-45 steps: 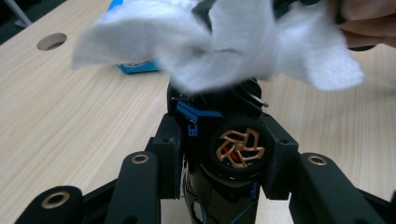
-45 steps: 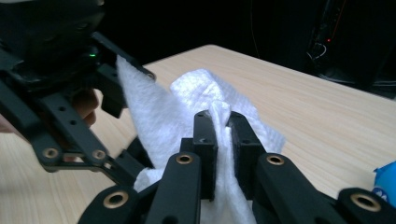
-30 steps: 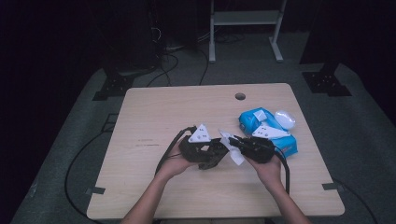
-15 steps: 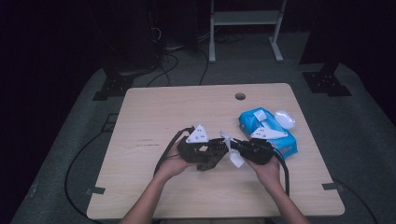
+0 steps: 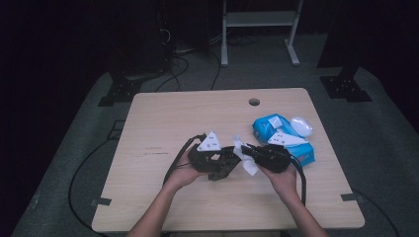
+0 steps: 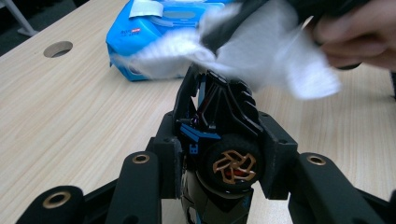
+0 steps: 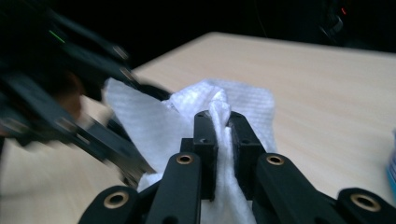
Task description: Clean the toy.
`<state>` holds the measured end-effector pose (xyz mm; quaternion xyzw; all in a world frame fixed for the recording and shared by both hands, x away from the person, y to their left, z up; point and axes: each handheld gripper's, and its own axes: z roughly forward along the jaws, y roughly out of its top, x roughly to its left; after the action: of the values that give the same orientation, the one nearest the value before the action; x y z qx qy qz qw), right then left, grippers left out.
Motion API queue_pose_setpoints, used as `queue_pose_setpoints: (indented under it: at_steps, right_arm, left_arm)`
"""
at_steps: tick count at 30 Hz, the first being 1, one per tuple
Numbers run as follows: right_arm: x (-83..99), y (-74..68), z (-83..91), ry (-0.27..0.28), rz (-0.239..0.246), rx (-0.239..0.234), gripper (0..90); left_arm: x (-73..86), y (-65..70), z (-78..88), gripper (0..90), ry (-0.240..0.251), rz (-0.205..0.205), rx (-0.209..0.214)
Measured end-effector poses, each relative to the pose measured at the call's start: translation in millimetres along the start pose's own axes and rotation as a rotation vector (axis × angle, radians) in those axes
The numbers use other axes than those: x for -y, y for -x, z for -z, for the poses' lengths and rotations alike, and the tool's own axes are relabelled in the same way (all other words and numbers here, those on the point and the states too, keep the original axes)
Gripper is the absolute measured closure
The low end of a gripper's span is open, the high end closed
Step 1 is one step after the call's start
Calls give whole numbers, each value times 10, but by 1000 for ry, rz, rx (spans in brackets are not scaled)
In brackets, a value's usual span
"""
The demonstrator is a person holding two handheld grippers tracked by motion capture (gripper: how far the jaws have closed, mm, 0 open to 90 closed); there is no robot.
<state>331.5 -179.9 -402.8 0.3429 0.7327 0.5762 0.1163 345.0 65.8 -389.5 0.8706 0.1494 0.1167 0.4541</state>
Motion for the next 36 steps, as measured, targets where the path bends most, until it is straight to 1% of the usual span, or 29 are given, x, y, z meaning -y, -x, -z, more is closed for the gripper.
queue_pose_setpoints:
  at_steps: [1, 2, 3, 4, 5, 6, 7, 8, 9, 10, 11, 12, 13, 14, 15, 16, 17, 18, 19, 20, 22, 23, 24, 26, 27, 28, 30, 33, 36]
  right_arm:
    - [-46, -42, 10, 8, 18, -4, 830]
    - [-46, -42, 10, 8, 18, -4, 830]
    - [-126, -141, 7, 19, 53, -18, 830]
    - [-161, -189, -10, 20, 69, -27, 830]
    - [-161, -189, -10, 20, 69, -27, 830]
    - [-215, -285, -65, 17, 101, -34, 830]
    - [-236, -330, -99, 10, 108, -46, 830]
    - [-236, -330, -99, 10, 108, -46, 830]
    - [-264, -414, -163, -7, 151, -45, 829]
    - [-269, -434, -182, -15, 172, -35, 829]
    - [-269, -434, -182, -15, 172, -35, 829]
    - [-254, -405, -186, -33, 176, -17, 829]
    - [-254, -405, -186, -33, 176, -17, 829]
    - [-206, -309, -146, -35, 150, -3, 829]
    - [-206, -309, -146, -35, 150, -3, 829]
    - [-148, -196, -86, -39, 109, 26, 829]
    - [-119, -151, -67, -43, 98, 38, 829]
    - [-119, -151, -67, -43, 98, 38, 829]
    - [3, 0, -39, -67, 37, 52, 829]
    - [45, 37, -38, -75, 19, 54, 829]
    - [147, 118, -63, -97, -36, 35, 829]
    - [147, 118, -63, -97, -36, 35, 829]
    - [214, 161, -99, -119, -72, 15, 829]
    - [233, 187, -107, -121, -103, 5, 829]
    - [231, 200, -100, -119, -115, -2, 829]
    - [231, 200, -100, -119, -115, -2, 829]
    - [209, 263, -51, -86, -171, -38, 830]
    - [195, 272, -36, -90, -165, -27, 830]
    - [197, 274, -41, -82, -173, -36, 831]
  left_arm:
    - [-6, 0, -3, 584, -3, -4, 2]
    - [-6, 0, -3, 584, -3, -4, 2]
    - [-23, 14, -24, 584, -3, -10, 3]
    - [-23, 14, -24, 584, -3, -10, 3]
    - [-31, 22, -33, 584, -4, -13, 3]
    - [-39, 40, -49, 585, 2, -10, 5]
    - [-40, 43, -51, 585, 2, -10, 6]
    - [-40, 43, -51, 585, 2, -10, 6]
    - [-38, 42, -47, 585, 1, -11, 6]
    - [-24, 28, -28, 585, 1, -7, 6]
    - [-24, 28, -28, 585, 1, -7, 6]
    - [-6, 9, -4, 585, 0, -3, -2]
    - [-6, 9, -4, 586, 0, -3, -2]
    - [3, -1, 4, 586, -2, -3, -7]
    - [10, -11, 14, 586, -6, -4, -7]
    - [19, -16, 24, 587, -7, -1, -8]
    - [19, -16, 24, 586, -7, -1, -8]
    - [21, -20, 25, 586, -5, -1, -7]
    - [14, -19, 20, 587, -8, -4, -7]
    - [14, -19, 20, 587, -8, -4, -7]
    - [-5, -8, -9, 587, -6, -4, -3]
    - [-5, -8, -9, 588, -6, -4, -3]
    - [-24, 4, -34, 590, -6, -4, 0]
    - [-35, -3, -45, 593, -3, -7, 3]
    - [-38, -12, -48, 596, 4, -3, 6]
    - [-38, -12, -48, 602, 4, -3, 6]
    - [-60, -18, -83, 603, 12, 2, 6]
    - [-71, -14, -101, 603, 11, -1, 3]
    - [-60, -20, -84, 603, 11, 2, 3]
